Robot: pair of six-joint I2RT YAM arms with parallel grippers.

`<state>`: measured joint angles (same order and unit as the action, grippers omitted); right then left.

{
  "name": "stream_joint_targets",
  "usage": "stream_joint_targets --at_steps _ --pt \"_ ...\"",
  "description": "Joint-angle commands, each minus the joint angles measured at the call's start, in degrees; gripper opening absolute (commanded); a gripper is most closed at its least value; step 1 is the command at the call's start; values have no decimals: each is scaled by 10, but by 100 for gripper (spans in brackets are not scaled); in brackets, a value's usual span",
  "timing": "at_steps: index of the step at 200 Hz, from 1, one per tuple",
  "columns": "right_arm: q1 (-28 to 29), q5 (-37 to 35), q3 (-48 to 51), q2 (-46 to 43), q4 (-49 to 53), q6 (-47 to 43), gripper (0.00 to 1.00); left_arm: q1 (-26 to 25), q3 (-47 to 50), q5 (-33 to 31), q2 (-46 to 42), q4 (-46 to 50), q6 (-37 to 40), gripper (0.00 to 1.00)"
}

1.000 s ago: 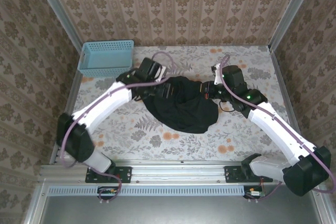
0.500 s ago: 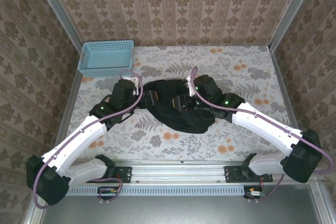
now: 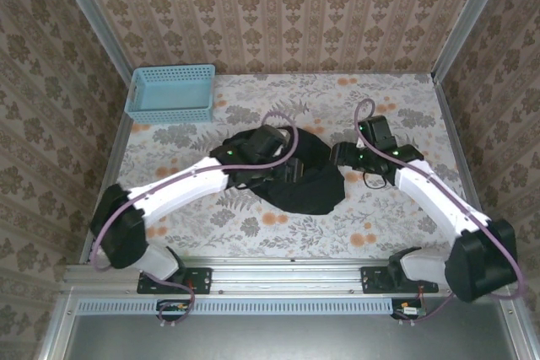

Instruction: Fold the inside-out t-shirt

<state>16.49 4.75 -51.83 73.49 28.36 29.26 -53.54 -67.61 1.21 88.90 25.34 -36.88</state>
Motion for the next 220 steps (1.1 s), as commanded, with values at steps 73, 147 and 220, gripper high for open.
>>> stream_joint_targets --at_steps 73,147,220 --pt "101 -67 -73 112 -23 -45 54 -19 103 16 15 -20 0 20" --pt "160 6 -141 221 -42 -59 45 -19 197 24 -47 -115 -31 10" --pt "166 -27 -167 178 -11 -65 0 -6 199 11 -52 -96 -1 2"
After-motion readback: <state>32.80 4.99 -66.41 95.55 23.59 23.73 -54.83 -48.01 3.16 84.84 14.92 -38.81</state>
